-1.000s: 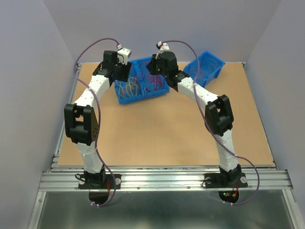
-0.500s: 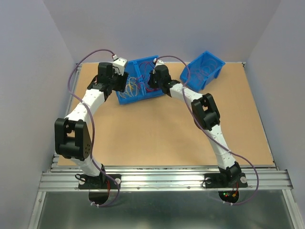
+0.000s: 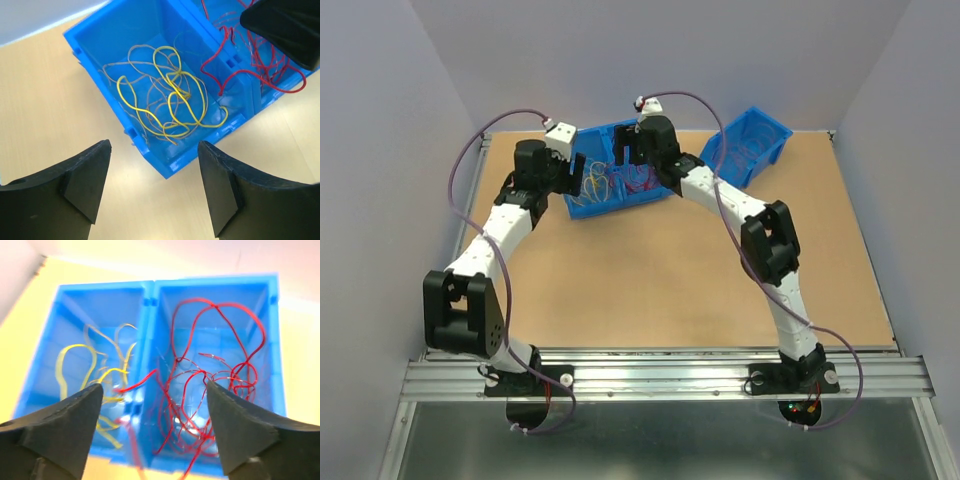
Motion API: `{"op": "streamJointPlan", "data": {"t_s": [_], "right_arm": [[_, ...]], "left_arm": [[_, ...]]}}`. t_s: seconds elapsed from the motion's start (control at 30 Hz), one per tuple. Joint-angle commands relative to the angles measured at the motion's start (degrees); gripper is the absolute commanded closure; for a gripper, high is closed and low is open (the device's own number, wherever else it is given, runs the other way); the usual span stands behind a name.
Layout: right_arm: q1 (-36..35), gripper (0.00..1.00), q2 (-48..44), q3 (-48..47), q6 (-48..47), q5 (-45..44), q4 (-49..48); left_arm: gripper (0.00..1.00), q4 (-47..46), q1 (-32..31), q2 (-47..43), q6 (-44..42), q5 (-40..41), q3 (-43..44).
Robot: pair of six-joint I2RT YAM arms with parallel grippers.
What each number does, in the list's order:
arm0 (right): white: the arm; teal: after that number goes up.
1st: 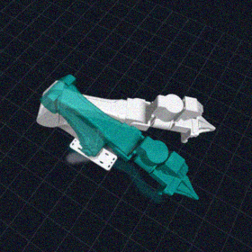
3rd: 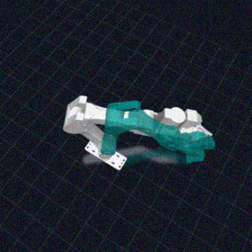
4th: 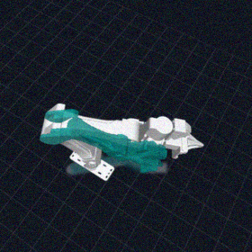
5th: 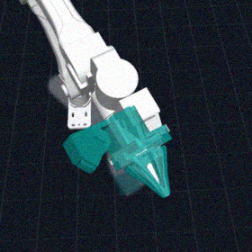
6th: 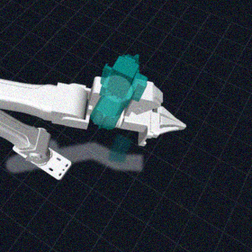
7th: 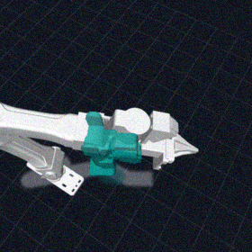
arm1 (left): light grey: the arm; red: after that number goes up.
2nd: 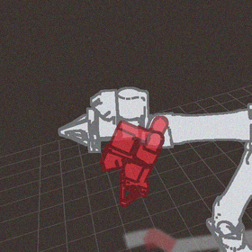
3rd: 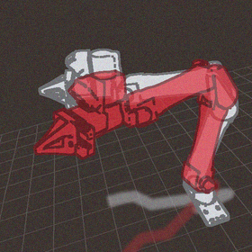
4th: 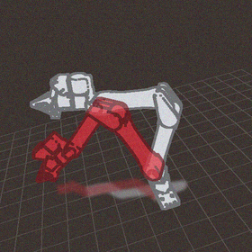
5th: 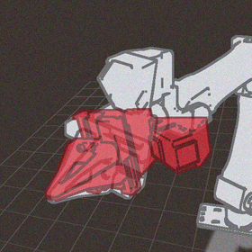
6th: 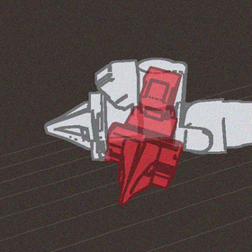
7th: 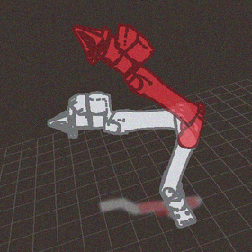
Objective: Untangle the cables
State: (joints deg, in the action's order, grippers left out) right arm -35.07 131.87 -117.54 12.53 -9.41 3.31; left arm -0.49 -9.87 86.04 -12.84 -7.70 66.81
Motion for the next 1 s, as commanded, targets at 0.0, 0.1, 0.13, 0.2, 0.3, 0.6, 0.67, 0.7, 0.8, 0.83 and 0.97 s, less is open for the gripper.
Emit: {"op": "streamJointPlan", "data": {"t_s": [0.0,0.1,0.13,0.2,0.3,0.6,0.67,0.7,0.8,0.83,0.97], "right_arm": [[-1.1,0.07,-9.0,6.2,-3.0,-3.6,-2.0],[-1.8,0.00,-21.2,22.6,-4.0,-2.2,-10.9],[-2.1,0.00,-25.0,29.6,-4.0,-2.5,-13.8],[-2.7,0.00,-39.0,48.7,-3.9,-2.5,-19.9],[-3.0,0.00,-56.7,68.4,-3.8,-3.0,-26.2],[-3.1,0.00,-85.7,97.7,5.6,-11.1,-24.7],[-3.1,0.00,-91.6,102.3,7.5,-12.6,-24.6],[-3.2,0.00,-93.4,103.5,7.9,-12.7,-24.7],[-3.2,0.00,-97.6,106.0,8.7,-13.0,-24.8],[-3.1,0.00,-98.1,106.2,8.9,-12.9,-24.6],[-3.2,0.00,-98.2,106.1,9.6,-13.4,-24.2]], "left_arm": [[0.13,-10.7,2.9,-8.5,3.1,-0.8,-5.0],[0.01,-17.9,5.3,-18.5,3.7,-3.2,-13.2],[0.01,-19.4,5.6,-20.7,3.3,-3.1,-15.5],[0.01,-21.5,6.2,-25.0,1.8,-4.5,-22.1],[0.01,-21.3,6.5,-35.0,-0.5,-6.6,-29.4],[0.01,-17.2,6.9,-49.3,-3.7,-14.4,-41.1],[0.01,-17.3,7.0,-51.9,-4.3,-13.9,-42.8],[0.01,-17.5,7.0,-52.7,-4.3,-13.8,-43.3],[0.01,-18.0,6.9,-55.4,-4.4,-14.6,-44.7],[0.01,-18.1,6.9,-56.1,-4.5,-15.1,-44.9],[0.01,-18.3,7.0,-55.7,-4.2,-14.5,-44.8]]}}
